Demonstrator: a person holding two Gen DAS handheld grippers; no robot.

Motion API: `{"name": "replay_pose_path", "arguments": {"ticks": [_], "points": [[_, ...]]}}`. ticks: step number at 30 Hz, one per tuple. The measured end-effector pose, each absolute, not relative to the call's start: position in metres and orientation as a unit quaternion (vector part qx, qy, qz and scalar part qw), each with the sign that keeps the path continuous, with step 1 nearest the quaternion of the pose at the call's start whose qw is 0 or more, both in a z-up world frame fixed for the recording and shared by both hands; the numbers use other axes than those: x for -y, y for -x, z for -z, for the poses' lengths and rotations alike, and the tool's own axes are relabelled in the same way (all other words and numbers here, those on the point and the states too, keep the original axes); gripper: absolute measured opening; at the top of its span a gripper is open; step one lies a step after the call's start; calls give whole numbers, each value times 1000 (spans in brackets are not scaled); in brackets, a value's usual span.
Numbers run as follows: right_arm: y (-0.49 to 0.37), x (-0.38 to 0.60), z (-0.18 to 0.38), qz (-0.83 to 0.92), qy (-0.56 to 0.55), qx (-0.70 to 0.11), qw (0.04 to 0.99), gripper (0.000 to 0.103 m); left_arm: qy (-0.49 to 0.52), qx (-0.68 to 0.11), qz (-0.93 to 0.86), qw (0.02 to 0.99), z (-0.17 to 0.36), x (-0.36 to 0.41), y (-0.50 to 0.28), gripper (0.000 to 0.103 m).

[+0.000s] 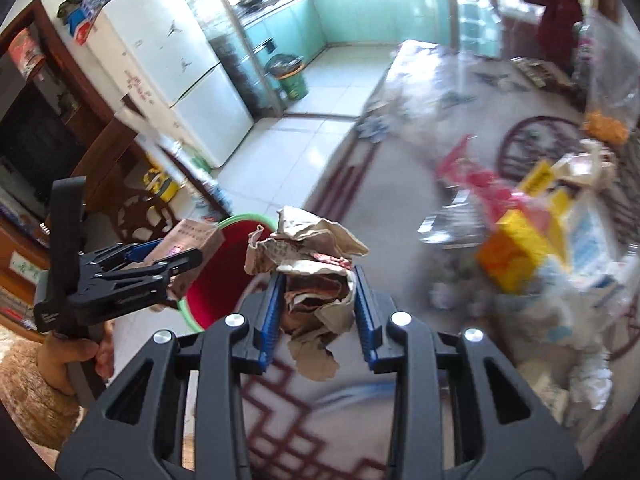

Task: Collect trash
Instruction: 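Carry both items to the red bucket and open both tools to drop them, then grasp the dark cigarette pack with the left tool while the right tool grasps the paper cup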

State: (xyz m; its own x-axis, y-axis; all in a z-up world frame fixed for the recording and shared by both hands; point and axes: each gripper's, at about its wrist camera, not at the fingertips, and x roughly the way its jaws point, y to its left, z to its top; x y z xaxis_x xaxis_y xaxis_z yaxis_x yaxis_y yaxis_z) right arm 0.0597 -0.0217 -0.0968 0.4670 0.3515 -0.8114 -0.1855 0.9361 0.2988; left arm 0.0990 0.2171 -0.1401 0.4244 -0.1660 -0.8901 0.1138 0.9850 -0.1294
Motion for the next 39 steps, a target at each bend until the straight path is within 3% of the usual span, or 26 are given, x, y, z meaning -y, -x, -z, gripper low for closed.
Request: {"name": "replay_pose_path", "arguments": {"ticks": [15, 16, 17, 19, 27, 39], "points": [[-92, -87, 137, -232, -18, -536, 812, 36, 62, -551, 10, 832, 169, -286, -95, 56], [-93, -89, 137, -234, -18, -535, 812, 44, 63, -553, 9, 831, 169, -288, -96, 57], [-94, -91, 138, -233, -18, -535, 812, 59, 65, -553, 8, 830, 170, -289, -96, 59], [-94, -90, 134, -223, -24, -528, 819, 68, 66, -552, 4, 831, 169, -291, -98, 70], [-86, -66, 124, -199, -46, -516, 832, 69, 69, -544, 17, 836, 162, -285, -103, 77], [-52, 20, 95, -95, -63, -483, 868, 72, 35, -530, 89, 843, 145, -224, -115, 77]]}}
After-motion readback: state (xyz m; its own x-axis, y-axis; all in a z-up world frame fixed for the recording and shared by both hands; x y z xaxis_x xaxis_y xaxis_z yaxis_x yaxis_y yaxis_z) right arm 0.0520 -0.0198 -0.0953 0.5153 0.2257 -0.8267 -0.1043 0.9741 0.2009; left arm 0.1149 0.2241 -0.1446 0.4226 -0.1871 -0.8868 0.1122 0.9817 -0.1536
